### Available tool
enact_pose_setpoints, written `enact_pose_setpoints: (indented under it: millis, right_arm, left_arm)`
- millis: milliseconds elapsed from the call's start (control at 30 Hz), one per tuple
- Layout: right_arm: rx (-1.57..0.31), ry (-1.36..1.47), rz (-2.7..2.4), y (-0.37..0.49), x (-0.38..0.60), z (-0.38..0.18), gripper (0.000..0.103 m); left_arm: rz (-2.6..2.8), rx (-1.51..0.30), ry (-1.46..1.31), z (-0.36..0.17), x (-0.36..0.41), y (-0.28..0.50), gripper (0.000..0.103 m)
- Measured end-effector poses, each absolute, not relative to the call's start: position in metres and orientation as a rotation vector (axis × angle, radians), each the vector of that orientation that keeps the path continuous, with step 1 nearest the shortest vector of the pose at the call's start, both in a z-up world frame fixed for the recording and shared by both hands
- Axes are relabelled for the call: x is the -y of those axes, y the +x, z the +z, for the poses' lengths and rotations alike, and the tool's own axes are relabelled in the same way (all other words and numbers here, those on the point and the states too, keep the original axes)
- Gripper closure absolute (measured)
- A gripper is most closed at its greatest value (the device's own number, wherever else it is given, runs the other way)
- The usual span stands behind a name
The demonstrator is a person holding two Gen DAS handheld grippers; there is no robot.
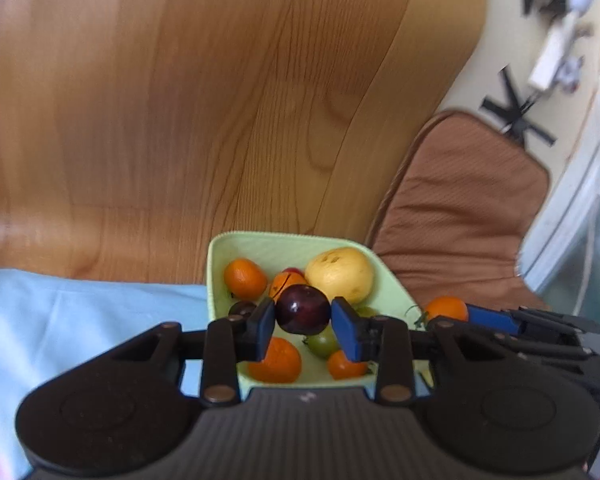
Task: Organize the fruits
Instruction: 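Carry the cherry and orange tomato over the green bowl and release both, then grasp another dark cherry with the left tool while the right tool grasps a red tomato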
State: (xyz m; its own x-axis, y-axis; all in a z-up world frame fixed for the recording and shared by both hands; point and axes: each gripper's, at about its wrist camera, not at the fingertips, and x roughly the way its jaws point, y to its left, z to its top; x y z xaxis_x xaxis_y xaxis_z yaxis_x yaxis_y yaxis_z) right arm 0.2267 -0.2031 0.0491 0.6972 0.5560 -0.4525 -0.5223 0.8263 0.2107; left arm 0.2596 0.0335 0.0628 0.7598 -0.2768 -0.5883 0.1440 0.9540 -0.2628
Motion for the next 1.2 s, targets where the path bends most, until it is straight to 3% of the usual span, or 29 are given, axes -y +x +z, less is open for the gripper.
enact_pose_setpoints:
  millis: [100, 133, 167, 333, 467, 633, 867, 933, 1000, 1033, 1200]
  right_arm:
    - [-0.54, 0.06, 0.61, 0.244, 0.195, 0.032, 0.068]
    - [-0.532, 0.073, 0.614, 0.247, 0.195, 0.028, 0.065]
    - [-0.529, 0.096, 0.608, 0.25, 0.197, 0.026, 0.054]
    - [-0.471, 0.158, 0.609, 0.238, 0.218, 0.045, 0.054]
    - [-0.482, 0.198, 0.69, 0.205, 0.244, 0.068, 0.054]
    - [-0.527, 0.059, 0.734, 0.13, 0.26, 0.06, 0.053]
    - [-0.604, 0.005, 0.689, 0.057, 0.256, 0.024, 0.049]
    - [-0.619, -0.019, 0.662, 0.056, 0.248, 0.015, 0.049]
    - [-0.626, -0.054, 0.651, 0.055, 0.236, 0.01, 0.053]
    - [-0.625, -0.082, 0.637, 0.057, 0.229, 0.008, 0.068]
    - [-0.605, -0.083, 0.705, 0.042, 0.211, 0.011, 0.07]
  left_arm:
    - [-0.21, -0.722, -0.215, 0.043, -0.026, 0.287, 0.065]
    - [-0.207, -0.729, -0.218, 0.039, -0.024, 0.291, 0.063]
    - [-0.21, -0.728, -0.223, 0.037, -0.024, 0.292, 0.061]
    - [-0.246, -0.648, -0.263, 0.056, -0.036, 0.253, 0.059]
    - [-0.25, -0.604, -0.257, 0.071, -0.052, 0.191, 0.048]
    - [-0.234, -0.657, -0.191, 0.044, -0.056, 0.129, 0.047]
    - [-0.21, -0.677, -0.164, 0.012, -0.042, 0.097, 0.038]
    - [-0.186, -0.665, -0.128, 0.009, -0.037, 0.092, 0.042]
    - [-0.172, -0.665, -0.099, 0.009, -0.031, 0.091, 0.076]
    - [-0.156, -0.667, -0.085, 0.009, -0.028, 0.089, 0.076]
    - [-0.185, -0.661, -0.14, 0.013, -0.026, 0.054, 0.077]
